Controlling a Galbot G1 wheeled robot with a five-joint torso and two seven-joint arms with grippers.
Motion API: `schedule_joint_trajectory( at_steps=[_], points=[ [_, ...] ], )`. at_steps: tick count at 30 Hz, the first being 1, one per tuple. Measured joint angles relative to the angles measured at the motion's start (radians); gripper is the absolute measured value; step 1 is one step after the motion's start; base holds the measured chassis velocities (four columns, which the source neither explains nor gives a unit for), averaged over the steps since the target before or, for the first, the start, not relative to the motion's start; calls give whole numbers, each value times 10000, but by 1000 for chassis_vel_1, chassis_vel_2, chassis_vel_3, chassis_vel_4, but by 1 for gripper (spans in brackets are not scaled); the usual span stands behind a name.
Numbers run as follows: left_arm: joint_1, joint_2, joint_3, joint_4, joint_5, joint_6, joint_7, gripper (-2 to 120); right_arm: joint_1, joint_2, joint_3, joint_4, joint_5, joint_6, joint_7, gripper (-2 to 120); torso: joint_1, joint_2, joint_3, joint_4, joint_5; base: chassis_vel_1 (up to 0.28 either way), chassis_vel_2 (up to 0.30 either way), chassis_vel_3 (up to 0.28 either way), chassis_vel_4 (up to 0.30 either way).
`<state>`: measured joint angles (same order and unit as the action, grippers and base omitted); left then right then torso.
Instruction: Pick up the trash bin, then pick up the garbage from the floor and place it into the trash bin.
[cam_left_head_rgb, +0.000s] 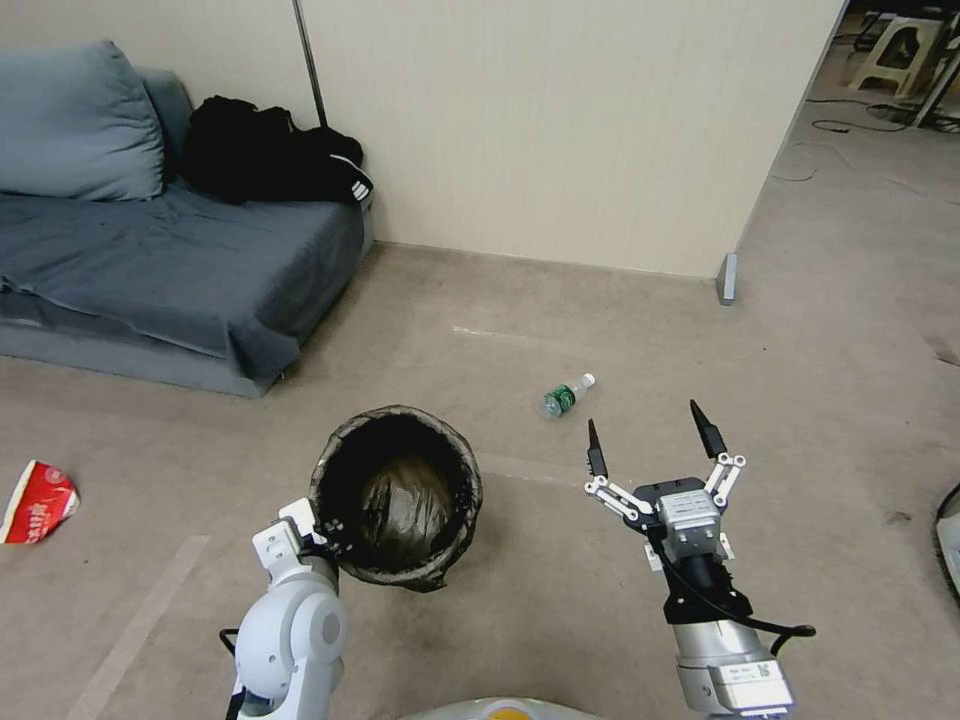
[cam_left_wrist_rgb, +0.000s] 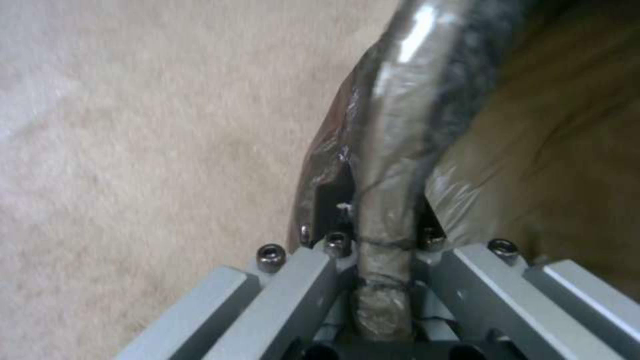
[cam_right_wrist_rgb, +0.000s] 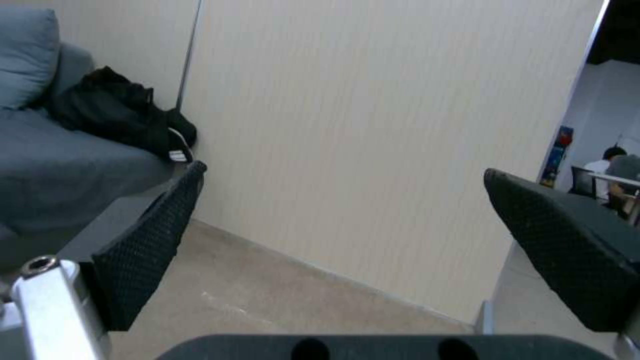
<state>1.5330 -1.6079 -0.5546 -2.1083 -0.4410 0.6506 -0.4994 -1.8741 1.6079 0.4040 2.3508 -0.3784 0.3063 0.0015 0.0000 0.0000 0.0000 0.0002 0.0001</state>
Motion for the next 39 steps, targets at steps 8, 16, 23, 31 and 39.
schedule_joint_trajectory(
  at_steps=[8, 16, 23, 31, 39],
  points=[
    [649, 604, 264, -1577, 610, 90, 508, 0, 59, 1, -140, 56, 0, 119, 211, 100, 0, 0, 0, 0, -1, 0, 0, 0, 0],
    [1154, 1221, 433, -2662, 945, 184, 589, 0, 70, 0, -137, 59, 82, 212, 239, 100, 0, 0, -1, -2, 0, 0, 0, 0, 0],
    [1541, 1351, 648, -3123, 1493, 44, 725, 0, 88, 0, -75, 41, 246, 427, 259, 100, 0, 0, -1, -3, -1, 0, 0, 0, 0],
    [1722, 1068, 835, -3102, 1909, -372, 897, 0, 125, 1, 9, -75, 516, 723, 331, 100, 0, 0, 0, -2, 0, 0, 0, 0, 0],
    [1684, 1020, 874, -3103, 1964, -467, 934, 0, 120, 0, 25, -83, 531, 724, 334, 100, -1, 0, -1, -2, 0, -20, 22, 23, -22]
  ],
)
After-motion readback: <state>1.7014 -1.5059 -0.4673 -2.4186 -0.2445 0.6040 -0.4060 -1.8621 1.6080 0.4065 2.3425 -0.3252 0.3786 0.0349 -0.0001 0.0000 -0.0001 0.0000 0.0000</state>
